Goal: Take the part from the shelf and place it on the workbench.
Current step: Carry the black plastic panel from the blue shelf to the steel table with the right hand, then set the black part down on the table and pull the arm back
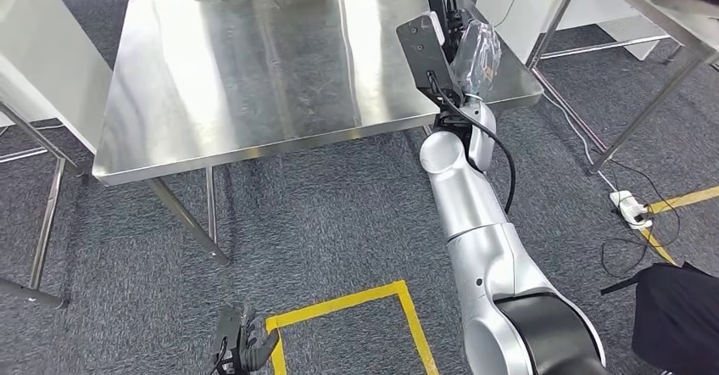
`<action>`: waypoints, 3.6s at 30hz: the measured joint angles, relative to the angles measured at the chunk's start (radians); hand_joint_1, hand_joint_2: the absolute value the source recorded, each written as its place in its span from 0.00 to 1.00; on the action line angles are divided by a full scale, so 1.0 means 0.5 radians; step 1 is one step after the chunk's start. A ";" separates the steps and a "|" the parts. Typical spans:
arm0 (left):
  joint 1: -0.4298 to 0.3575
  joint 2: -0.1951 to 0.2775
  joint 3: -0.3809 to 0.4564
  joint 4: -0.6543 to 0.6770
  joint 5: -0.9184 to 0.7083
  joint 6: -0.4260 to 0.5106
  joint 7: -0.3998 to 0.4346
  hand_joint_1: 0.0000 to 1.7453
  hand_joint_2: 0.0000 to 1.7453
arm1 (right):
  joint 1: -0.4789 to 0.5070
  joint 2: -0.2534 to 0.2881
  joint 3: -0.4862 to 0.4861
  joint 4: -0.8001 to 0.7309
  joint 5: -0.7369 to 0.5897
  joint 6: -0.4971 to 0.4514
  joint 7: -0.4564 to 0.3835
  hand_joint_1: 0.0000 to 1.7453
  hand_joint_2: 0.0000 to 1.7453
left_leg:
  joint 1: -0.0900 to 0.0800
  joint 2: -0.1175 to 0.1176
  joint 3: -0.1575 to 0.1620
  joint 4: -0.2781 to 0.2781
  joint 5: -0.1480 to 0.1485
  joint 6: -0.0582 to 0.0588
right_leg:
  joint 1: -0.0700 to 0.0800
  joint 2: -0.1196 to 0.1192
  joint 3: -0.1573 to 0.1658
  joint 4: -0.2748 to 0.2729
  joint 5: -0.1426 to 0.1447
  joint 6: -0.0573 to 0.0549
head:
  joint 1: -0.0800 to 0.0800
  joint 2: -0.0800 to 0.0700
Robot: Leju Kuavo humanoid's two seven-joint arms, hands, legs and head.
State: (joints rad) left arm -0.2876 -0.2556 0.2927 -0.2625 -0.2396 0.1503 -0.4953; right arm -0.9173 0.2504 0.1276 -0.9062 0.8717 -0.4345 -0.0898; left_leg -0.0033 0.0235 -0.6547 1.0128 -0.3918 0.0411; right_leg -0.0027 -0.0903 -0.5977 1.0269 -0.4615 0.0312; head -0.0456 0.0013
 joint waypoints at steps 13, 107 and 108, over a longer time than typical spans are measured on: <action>0.005 -0.004 0.003 0.001 0.013 -0.007 0.015 0.00 1.00 | 0.009 -0.023 -0.025 -0.002 0.059 0.020 0.055 1.00 1.00 | 0.017 -0.297 -0.017 0.006 0.021 -0.018 | -0.034 0.254 -0.006 -0.012 0.031 0.033 | 0.028 0.000; 0.052 -0.011 -0.065 -0.003 0.133 -0.078 0.017 0.00 1.00 | -0.216 0.011 -0.053 0.353 0.273 -0.036 0.101 1.00 1.00 | -0.005 -0.104 0.251 0.061 -0.215 -0.009 | -0.024 0.191 -0.110 -0.122 0.194 -0.037 | 0.029 0.000; 0.050 -0.010 -0.065 -0.004 0.134 -0.078 0.016 0.00 1.00 | -0.224 0.014 -0.053 0.353 0.275 -0.037 0.100 1.00 1.00 | 0.000 -0.089 0.188 0.167 -0.207 -0.022 | -0.029 0.194 -0.082 -0.123 0.174 -0.054 | 0.024 0.000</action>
State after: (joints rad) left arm -0.2626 -0.2606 0.2602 -0.2644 -0.1726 0.1114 -0.4872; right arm -1.0294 0.2575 0.1011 -0.7295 1.0091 -0.4531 -0.0397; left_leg -0.0035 -0.0211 -0.5607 1.0963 -0.4951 0.0300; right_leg -0.0172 0.0067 -0.6387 0.9655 -0.3746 0.0044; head -0.0337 0.0013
